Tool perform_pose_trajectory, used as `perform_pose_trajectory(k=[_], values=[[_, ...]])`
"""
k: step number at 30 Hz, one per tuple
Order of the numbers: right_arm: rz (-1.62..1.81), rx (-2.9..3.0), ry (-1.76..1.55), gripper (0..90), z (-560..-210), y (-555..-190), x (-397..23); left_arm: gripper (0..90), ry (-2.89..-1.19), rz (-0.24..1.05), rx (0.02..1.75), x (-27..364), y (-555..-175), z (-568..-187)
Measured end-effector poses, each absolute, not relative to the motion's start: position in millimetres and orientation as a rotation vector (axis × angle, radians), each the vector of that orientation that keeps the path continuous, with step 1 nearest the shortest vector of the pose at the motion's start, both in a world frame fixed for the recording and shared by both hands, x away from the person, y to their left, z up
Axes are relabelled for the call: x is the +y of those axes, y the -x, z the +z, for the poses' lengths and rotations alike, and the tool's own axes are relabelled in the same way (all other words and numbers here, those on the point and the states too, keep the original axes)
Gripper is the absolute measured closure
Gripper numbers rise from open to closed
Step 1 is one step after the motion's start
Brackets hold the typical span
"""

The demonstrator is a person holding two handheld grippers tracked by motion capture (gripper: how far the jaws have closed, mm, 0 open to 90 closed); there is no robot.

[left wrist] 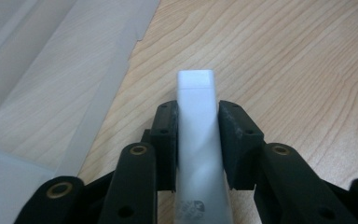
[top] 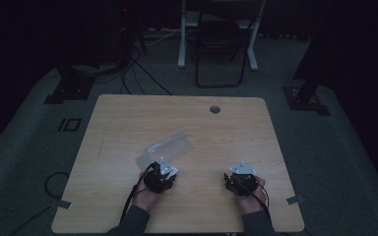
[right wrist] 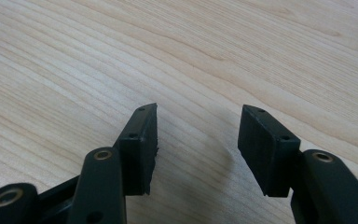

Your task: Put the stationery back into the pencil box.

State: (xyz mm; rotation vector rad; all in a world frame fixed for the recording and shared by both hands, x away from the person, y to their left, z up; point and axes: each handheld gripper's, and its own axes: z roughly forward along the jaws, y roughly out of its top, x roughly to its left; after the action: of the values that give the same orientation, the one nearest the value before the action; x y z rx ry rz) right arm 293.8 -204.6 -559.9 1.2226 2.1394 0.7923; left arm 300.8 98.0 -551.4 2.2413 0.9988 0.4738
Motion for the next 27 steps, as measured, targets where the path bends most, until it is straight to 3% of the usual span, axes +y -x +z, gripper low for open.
perform_pose_trajectory(k=[27], values=[[0.805,2.139,-1.225,47.3,-560.4,-294.6,-205.8,70.4,-2.246,0.518,0.919,99.2,-299.1,-546.6]])
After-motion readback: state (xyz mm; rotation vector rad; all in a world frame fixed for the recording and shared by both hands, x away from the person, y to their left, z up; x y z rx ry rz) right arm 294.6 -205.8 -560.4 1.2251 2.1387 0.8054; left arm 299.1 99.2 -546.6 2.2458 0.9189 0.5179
